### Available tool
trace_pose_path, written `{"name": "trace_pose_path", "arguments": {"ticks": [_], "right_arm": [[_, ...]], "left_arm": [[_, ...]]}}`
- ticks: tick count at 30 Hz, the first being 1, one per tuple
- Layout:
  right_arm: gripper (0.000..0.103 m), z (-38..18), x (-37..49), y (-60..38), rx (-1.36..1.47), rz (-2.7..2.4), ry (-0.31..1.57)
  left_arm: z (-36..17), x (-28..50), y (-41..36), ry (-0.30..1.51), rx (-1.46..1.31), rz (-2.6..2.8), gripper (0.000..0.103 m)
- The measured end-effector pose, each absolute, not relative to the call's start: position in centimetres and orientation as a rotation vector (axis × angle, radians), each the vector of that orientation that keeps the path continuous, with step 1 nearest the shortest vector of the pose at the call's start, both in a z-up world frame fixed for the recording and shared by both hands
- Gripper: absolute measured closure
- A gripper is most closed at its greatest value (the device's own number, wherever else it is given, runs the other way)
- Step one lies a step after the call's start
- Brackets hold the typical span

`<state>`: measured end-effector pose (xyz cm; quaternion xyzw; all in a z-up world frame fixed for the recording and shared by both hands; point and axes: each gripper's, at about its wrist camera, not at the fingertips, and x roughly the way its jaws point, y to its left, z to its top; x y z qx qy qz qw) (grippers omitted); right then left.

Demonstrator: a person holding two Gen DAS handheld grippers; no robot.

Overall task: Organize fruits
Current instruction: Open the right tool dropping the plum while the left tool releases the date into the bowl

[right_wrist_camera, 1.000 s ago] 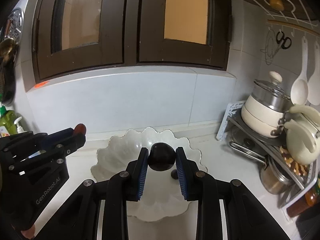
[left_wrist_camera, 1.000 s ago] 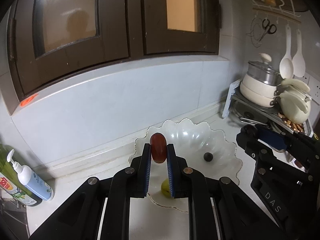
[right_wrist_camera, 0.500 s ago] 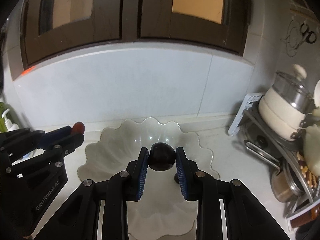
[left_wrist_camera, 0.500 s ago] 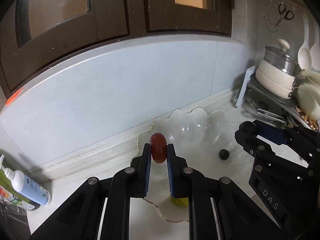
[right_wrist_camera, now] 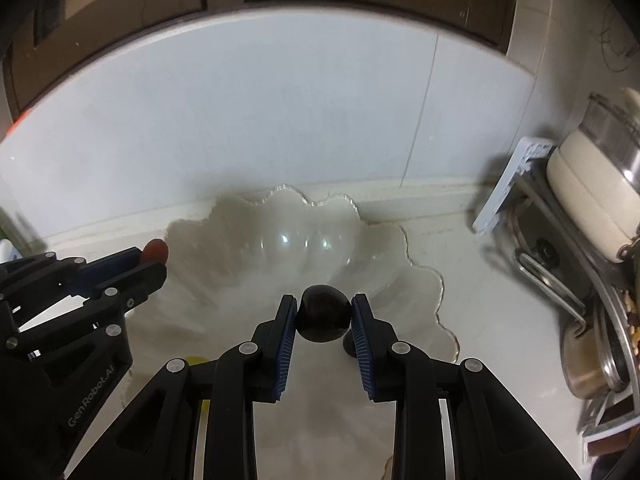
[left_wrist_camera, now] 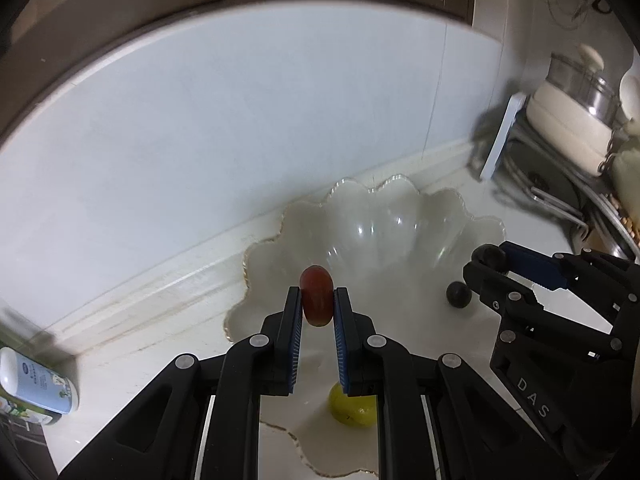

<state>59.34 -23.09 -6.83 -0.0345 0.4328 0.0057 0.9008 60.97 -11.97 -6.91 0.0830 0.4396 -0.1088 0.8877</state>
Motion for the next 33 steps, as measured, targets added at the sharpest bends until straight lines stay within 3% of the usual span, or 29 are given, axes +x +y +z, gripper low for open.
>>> {"name": "trace_pose_path", "arguments": {"ticks": [8,9,11,14,16,33], "right_arm": [[0.073,-8.7,60.8,-24.1,-0.029,0.013,0.981],[0.073,-8.9,60.9,-24.3,-0.023,0.012,0.988],[0.071,-9.1,61.0,-24.5,-0.006,0.014,1.006],[0.070,-9.2,60.9,-24.8,-0.012,0.001,1.012],[0.063,-9.2,60.8,-25.0,-0.014,0.000,1.016],[0.063,-4.1,54.3,-26.1,-0.015,-0.024,0.873]], "left_arm": [[-8.8,62.5,-12.5,0.985,0.176,-0.226,0.083],[-8.9,62.5,-12.5,0.990,0.175,-0.223,0.079],[-8.9,62.5,-12.3,0.990,0.172,-0.217,0.062],[-8.7,62.3,-12.2,0.978,0.173,-0.215,0.062],[-8.6,62.1,-12.1,0.977,0.177,-0.210,0.061],[-3.4,55.8,-11.1,0.841,0.172,-0.211,0.061]]}}
